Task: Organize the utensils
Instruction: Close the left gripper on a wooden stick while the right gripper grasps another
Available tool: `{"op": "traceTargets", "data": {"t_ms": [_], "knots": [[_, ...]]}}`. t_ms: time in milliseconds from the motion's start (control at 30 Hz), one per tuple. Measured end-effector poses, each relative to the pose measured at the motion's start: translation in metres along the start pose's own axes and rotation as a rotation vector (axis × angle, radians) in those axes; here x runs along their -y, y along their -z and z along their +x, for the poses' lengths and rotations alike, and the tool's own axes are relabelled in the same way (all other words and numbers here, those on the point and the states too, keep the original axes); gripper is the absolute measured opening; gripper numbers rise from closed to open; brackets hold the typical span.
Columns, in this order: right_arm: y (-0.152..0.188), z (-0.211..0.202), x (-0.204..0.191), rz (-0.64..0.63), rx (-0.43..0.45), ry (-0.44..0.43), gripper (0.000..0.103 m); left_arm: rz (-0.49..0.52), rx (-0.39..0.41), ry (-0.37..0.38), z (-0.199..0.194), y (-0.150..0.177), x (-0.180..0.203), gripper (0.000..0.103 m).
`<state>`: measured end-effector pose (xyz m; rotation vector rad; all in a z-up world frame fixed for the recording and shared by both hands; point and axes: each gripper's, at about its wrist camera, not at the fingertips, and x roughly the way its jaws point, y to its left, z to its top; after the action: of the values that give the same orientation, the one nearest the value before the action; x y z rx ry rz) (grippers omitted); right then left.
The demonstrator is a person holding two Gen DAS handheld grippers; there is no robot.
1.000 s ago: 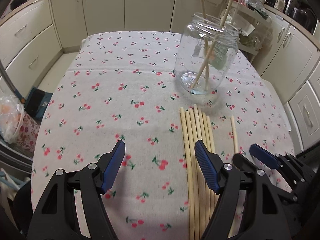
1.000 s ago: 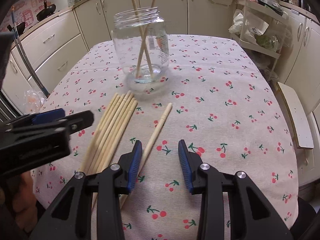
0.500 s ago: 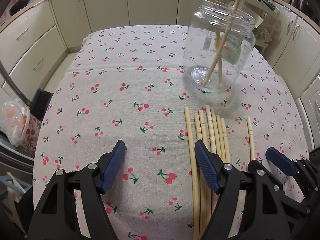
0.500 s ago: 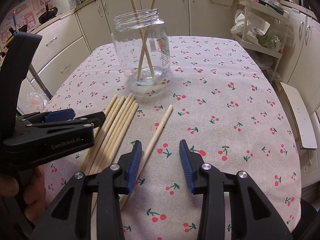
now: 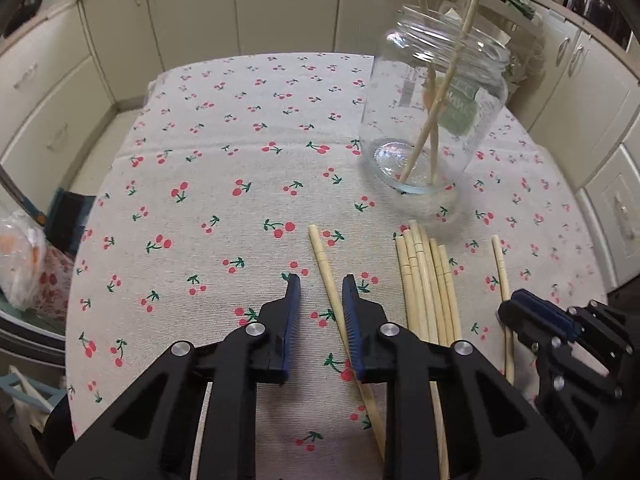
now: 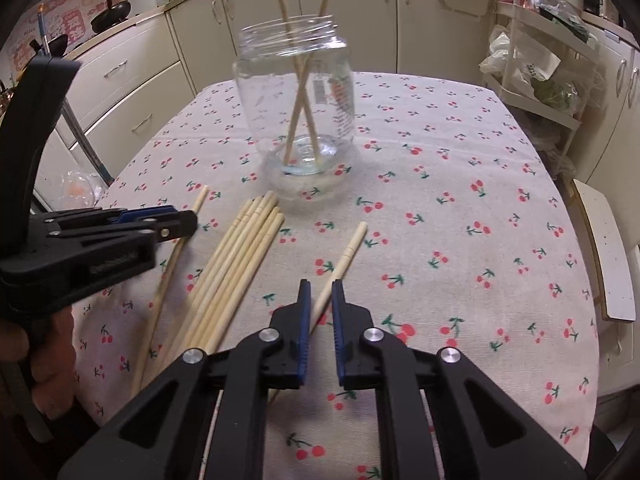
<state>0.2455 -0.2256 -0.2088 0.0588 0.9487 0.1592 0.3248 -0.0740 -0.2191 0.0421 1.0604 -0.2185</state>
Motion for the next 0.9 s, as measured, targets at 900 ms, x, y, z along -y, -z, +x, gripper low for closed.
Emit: {"op": "traceTargets", "data": {"t_ms": [900], "knots": [[-0.010,0.006,0.006,0.052,-0.044,-0.055,0.030,0.058,-0.049,0.086,0.012,-0.015,0.010,0.029]]}}
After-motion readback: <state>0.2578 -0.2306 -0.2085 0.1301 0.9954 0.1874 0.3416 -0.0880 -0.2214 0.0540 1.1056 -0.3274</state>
